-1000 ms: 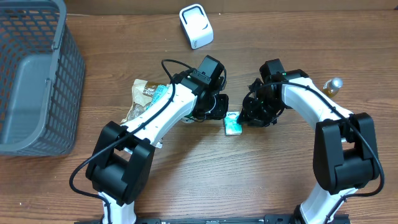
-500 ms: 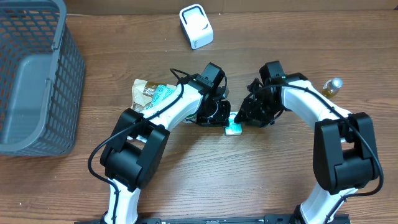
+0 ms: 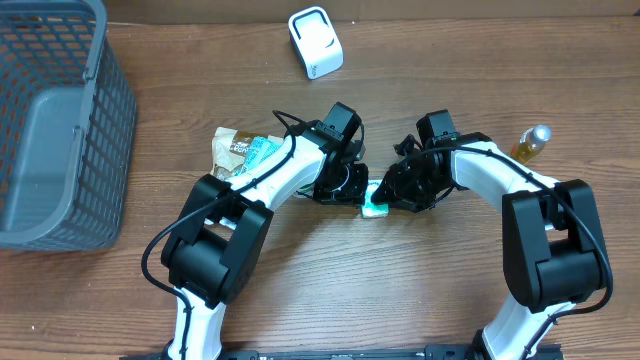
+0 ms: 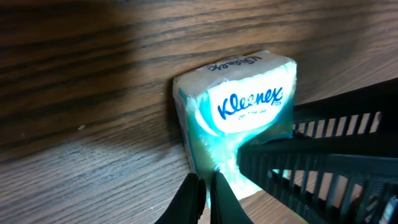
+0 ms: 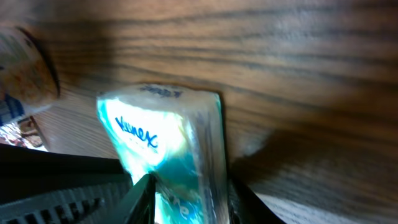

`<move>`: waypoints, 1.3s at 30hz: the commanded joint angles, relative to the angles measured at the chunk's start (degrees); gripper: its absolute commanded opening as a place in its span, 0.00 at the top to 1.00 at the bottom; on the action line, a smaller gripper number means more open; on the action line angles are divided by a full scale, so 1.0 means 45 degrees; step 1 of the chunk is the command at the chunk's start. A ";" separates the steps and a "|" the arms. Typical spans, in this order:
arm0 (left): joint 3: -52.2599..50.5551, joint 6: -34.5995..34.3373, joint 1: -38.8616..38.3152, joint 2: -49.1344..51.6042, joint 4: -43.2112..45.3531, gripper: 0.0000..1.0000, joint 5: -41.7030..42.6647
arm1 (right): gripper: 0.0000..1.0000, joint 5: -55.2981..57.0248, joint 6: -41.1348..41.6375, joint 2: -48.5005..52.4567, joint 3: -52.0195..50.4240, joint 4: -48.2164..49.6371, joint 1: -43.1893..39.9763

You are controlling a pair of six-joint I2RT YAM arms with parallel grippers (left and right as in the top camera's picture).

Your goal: Scan the item barcode

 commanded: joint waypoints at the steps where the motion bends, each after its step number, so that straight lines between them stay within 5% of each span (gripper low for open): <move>1: -0.0189 -0.0180 -0.0039 0.0107 -0.0063 0.96 -0.0296 | 0.68 -0.0466 0.0024 -0.0267 -0.0083 0.0291 -0.0029; 15: -0.0189 -0.0175 -0.0039 0.0107 -0.0029 0.96 -0.0340 | 0.61 -0.0602 0.0024 -0.0267 -0.0083 0.0005 -0.0029; 22: -0.0189 -0.0165 -0.0039 0.0107 0.0039 0.96 -0.0330 | 0.86 -0.0593 0.0024 -0.0267 -0.0078 0.0102 -0.0029; 30: 0.0525 -0.0131 0.0073 -0.0384 0.0058 0.96 -0.0083 | 0.96 -0.0602 0.0024 -0.0267 -0.0078 0.0078 -0.0029; 39: 0.3662 0.0457 0.1049 -0.2123 -0.1540 0.87 -0.0889 | 0.96 -0.0612 -0.0058 -0.0272 -0.0044 0.0131 -0.0029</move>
